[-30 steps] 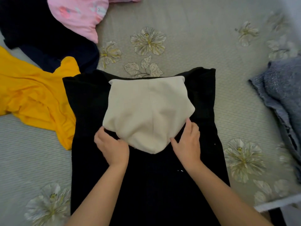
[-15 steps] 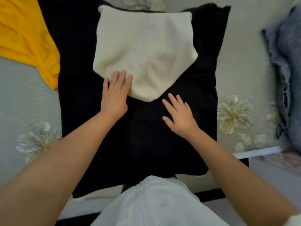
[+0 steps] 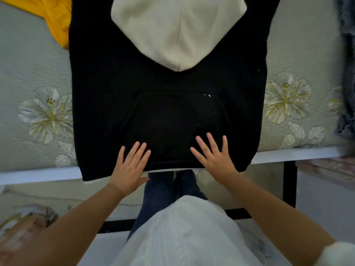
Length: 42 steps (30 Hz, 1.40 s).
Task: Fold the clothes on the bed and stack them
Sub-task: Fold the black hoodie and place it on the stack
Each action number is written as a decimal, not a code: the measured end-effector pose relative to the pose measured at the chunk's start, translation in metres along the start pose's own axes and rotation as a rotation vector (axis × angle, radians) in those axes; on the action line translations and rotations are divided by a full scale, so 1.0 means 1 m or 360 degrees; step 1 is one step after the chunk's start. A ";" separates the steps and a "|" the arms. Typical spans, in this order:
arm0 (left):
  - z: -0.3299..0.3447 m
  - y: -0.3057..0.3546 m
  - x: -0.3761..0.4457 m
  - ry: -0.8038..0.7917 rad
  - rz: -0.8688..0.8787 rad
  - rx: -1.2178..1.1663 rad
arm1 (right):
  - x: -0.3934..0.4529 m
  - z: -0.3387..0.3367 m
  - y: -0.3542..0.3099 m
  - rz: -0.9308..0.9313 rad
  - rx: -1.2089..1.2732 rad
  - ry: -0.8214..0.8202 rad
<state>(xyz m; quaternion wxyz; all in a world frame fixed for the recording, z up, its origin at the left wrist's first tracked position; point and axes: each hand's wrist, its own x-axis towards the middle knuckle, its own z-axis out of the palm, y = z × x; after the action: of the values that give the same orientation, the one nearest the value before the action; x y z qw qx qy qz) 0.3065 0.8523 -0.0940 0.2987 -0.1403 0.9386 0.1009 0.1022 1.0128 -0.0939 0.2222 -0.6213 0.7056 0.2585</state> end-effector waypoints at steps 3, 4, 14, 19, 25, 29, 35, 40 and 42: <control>0.001 0.009 0.005 0.0015 -0.0162 -0.0039 | 0.002 0.007 0.002 0.0033 -0.0033 -0.0002; 0.004 0.012 0.007 0.0044 -0.0198 -0.0057 | 0.003 0.009 0.001 0.0046 -0.0056 0.0016; 0.023 0.009 0.008 0.0498 -0.0282 -0.0306 | 0.001 0.040 0.011 -0.0135 0.0112 0.0027; 0.021 0.005 0.005 0.0448 -0.0331 -0.0507 | -0.003 0.024 -0.008 0.0199 -0.0012 0.0200; 0.018 -0.004 -0.002 0.0320 -0.0278 -0.0477 | 0.002 0.025 -0.004 0.0232 -0.0027 0.0257; 0.018 0.001 -0.004 0.0267 -0.0310 -0.0384 | 0.000 0.029 0.007 0.0009 0.0059 0.0079; 0.018 0.010 -0.002 0.0230 -0.0422 -0.0266 | 0.006 -0.021 0.053 -0.0022 0.0567 0.0042; 0.011 0.014 0.001 0.0477 -0.0422 -0.0283 | 0.028 -0.058 0.070 -0.0027 0.0816 -0.0183; 0.005 0.011 -0.001 0.0511 -0.0301 -0.0161 | 0.029 -0.061 0.069 0.0019 0.0940 -0.0159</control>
<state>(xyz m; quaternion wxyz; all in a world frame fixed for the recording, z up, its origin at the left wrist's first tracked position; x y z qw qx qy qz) 0.3061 0.8640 -0.0959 0.1460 -0.2569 0.9506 0.0957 0.0300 0.9583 -0.0592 0.4263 -0.5120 0.7421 0.0736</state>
